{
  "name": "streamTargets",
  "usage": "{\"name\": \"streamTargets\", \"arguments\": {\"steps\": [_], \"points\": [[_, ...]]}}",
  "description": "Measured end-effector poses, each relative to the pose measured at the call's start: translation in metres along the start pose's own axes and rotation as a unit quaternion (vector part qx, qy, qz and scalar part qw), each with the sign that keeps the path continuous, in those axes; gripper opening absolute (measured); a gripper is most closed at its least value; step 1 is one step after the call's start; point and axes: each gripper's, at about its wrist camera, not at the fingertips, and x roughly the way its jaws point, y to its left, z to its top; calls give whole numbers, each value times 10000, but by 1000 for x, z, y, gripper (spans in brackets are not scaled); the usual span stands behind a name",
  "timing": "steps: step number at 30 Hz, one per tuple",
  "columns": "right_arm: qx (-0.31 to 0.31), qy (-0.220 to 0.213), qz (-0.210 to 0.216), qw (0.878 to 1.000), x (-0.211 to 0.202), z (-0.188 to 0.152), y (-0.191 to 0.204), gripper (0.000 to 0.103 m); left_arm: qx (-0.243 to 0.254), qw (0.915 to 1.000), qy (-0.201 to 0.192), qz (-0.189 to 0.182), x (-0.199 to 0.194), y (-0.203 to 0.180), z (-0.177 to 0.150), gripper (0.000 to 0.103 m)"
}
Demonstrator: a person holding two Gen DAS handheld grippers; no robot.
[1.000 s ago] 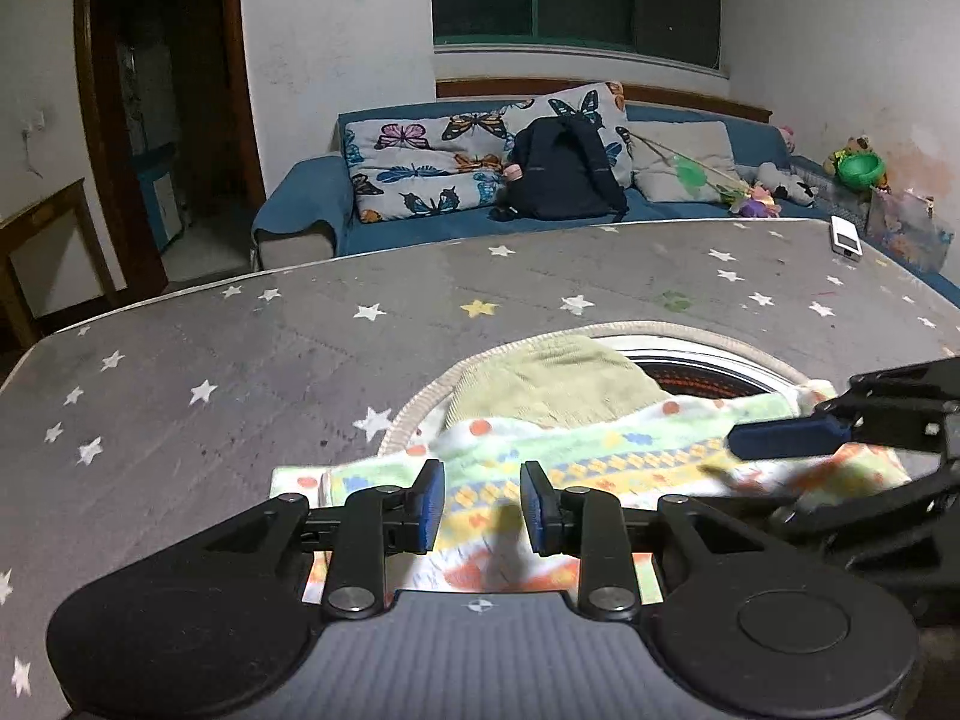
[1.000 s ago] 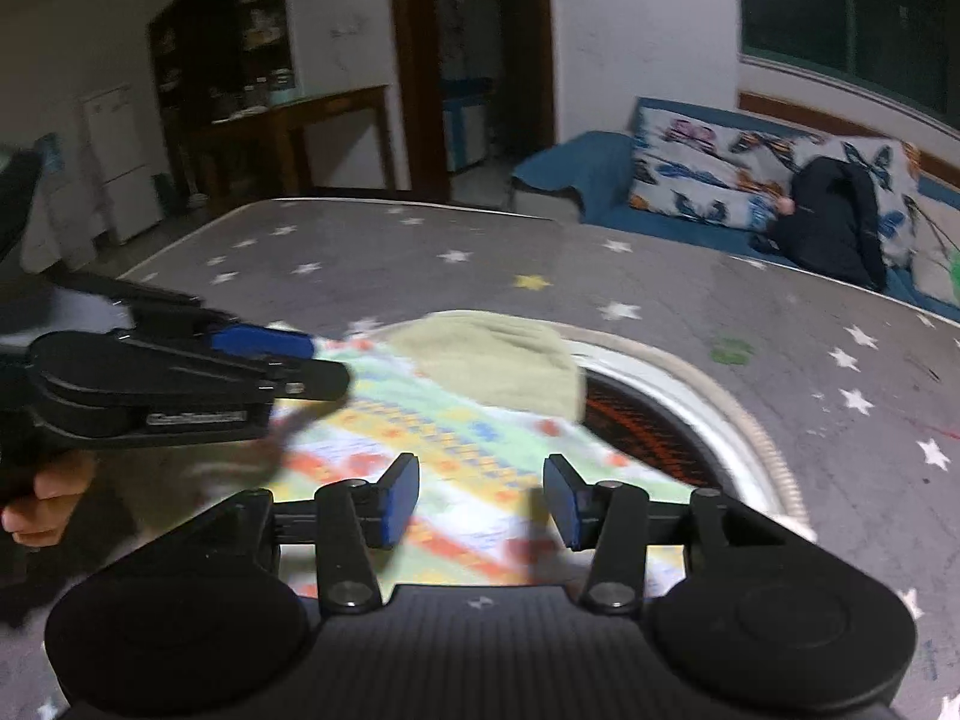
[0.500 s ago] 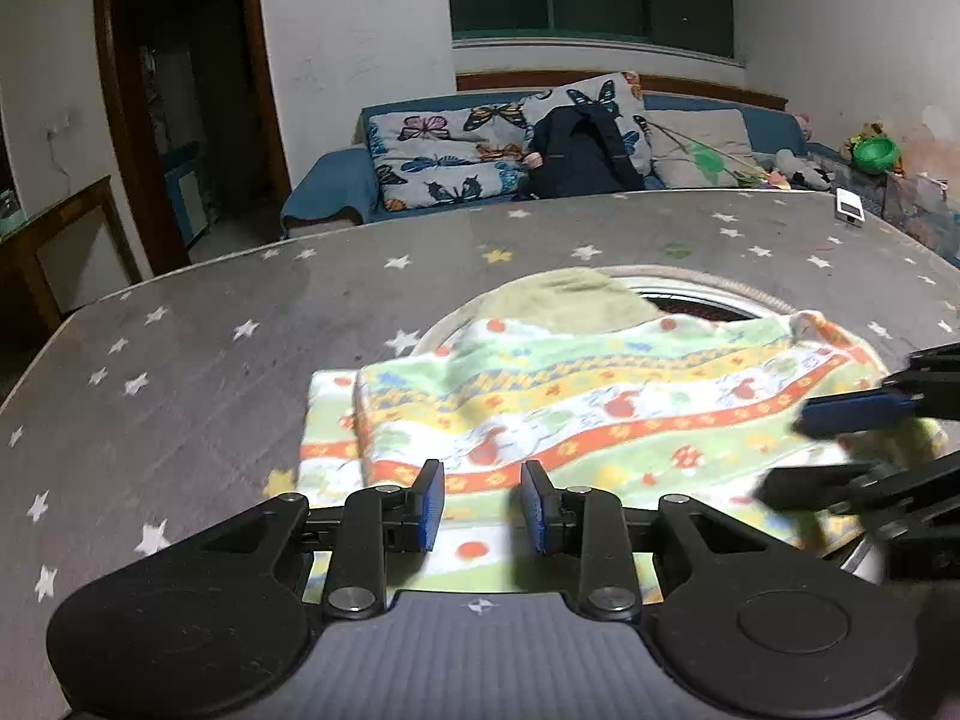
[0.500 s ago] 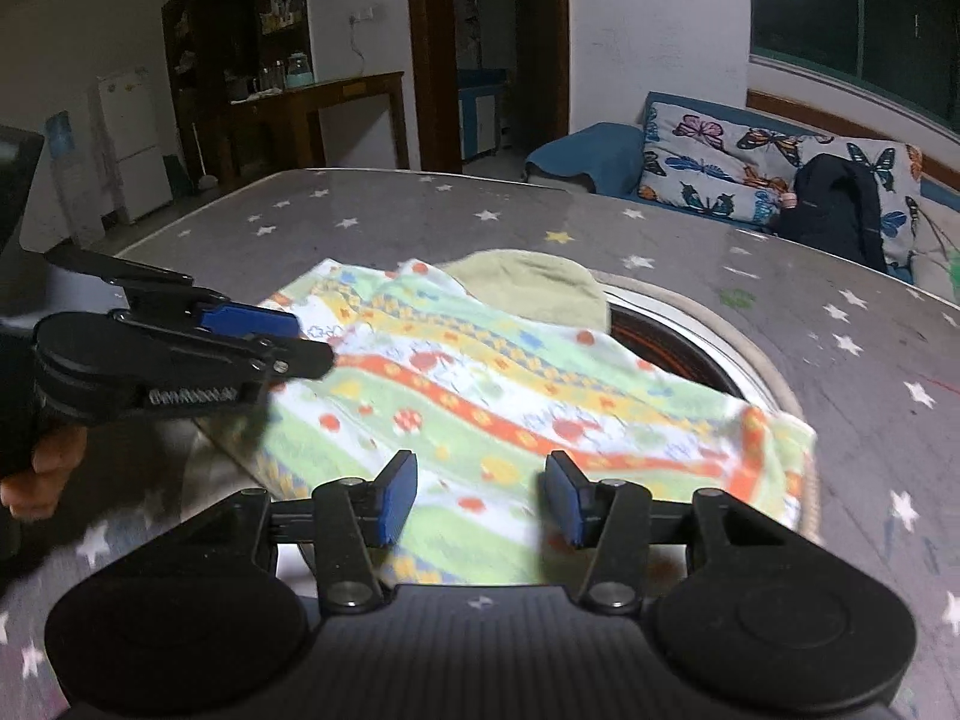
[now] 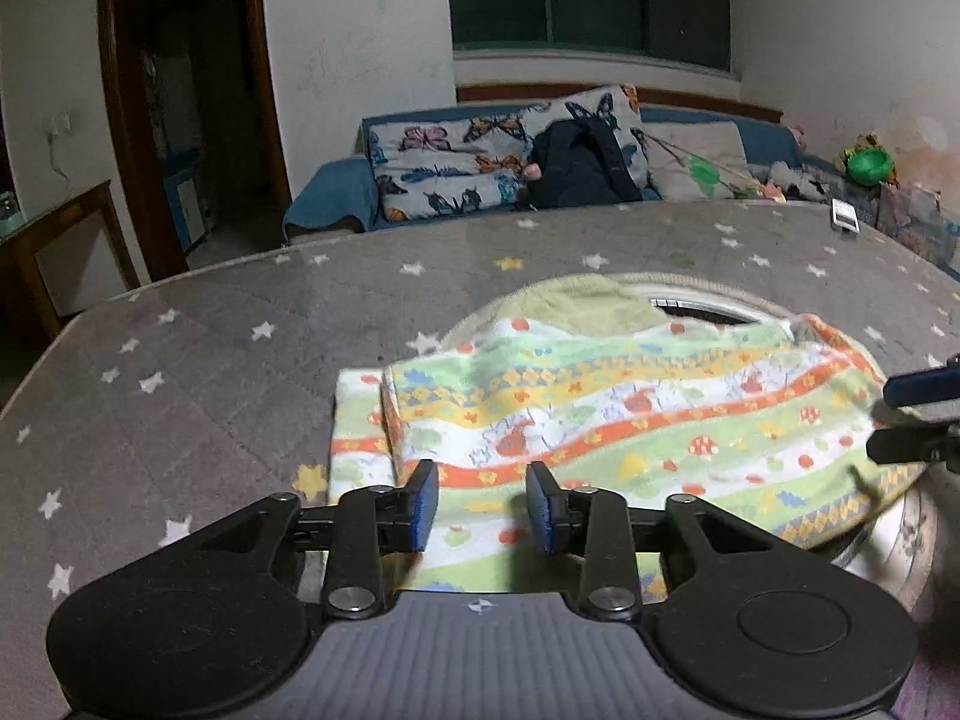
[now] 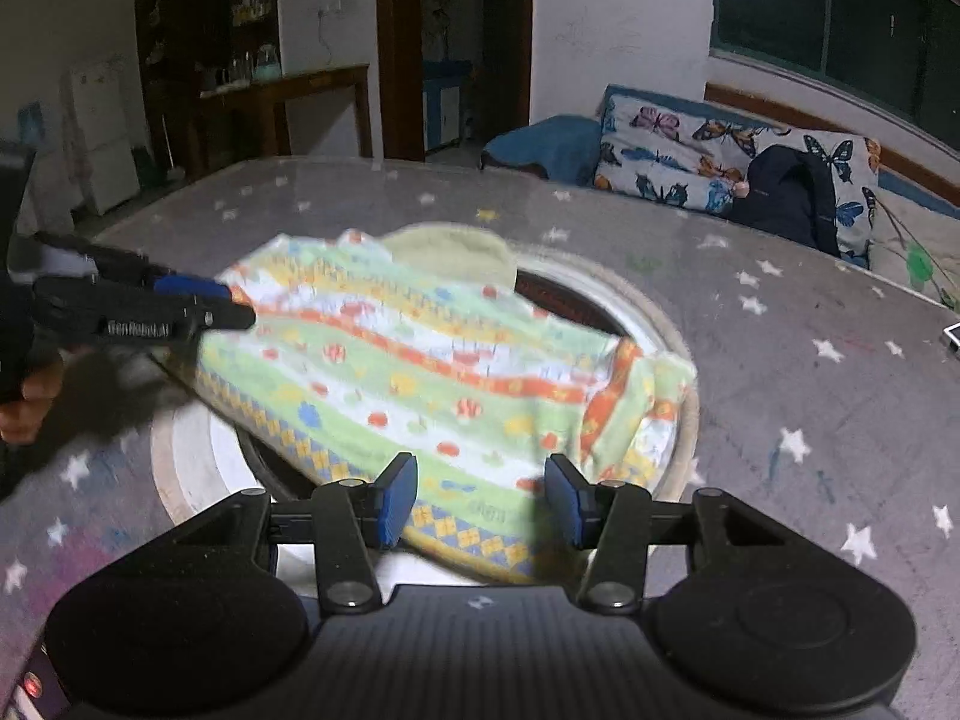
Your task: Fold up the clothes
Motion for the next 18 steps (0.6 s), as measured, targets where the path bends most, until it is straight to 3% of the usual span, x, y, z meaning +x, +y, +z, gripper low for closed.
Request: {"name": "streamTargets", "arguments": {"steps": [4,11,18], "points": [[204,-164,31,9997,6,12,-7,50,-33,10000,8,91,2,3,3,41],[735,80,-260,9969,21,-2,-40,52,-195,9994,212,171,11,22,-8,43],[770,-351,-227,9962,19,26,-43,51,-178,9997,-1,153,12,10,11,42]]}}
